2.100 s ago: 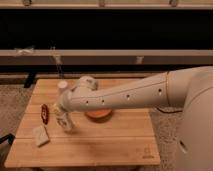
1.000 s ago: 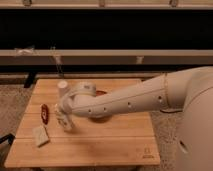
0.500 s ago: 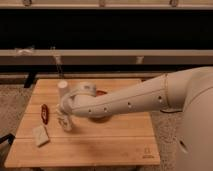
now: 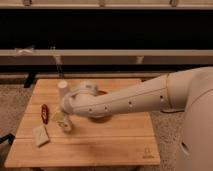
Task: Stand the bottle upright
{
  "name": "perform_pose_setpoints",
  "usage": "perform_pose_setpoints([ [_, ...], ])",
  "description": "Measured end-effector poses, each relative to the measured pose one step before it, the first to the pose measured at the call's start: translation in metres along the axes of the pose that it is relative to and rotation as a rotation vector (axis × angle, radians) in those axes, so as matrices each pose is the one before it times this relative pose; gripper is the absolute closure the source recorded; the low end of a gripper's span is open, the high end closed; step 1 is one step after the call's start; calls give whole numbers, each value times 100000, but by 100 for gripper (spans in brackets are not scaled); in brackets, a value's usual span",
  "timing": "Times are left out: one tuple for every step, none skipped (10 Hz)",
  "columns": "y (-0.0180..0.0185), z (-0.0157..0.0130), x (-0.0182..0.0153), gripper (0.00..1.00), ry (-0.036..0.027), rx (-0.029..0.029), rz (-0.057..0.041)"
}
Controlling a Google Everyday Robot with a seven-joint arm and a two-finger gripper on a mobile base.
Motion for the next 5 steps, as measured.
perform_pose_setpoints([
  [-2,-120,-8,20,271,-846,-129],
  [-21,-119,-49,20,153,-953,-296],
  [-219,-278,64,20,308,-1670,-249],
  [-190,-349,38,20,15,-1973,-141],
  [-61,-187,-90,20,-224,-1115,-221],
])
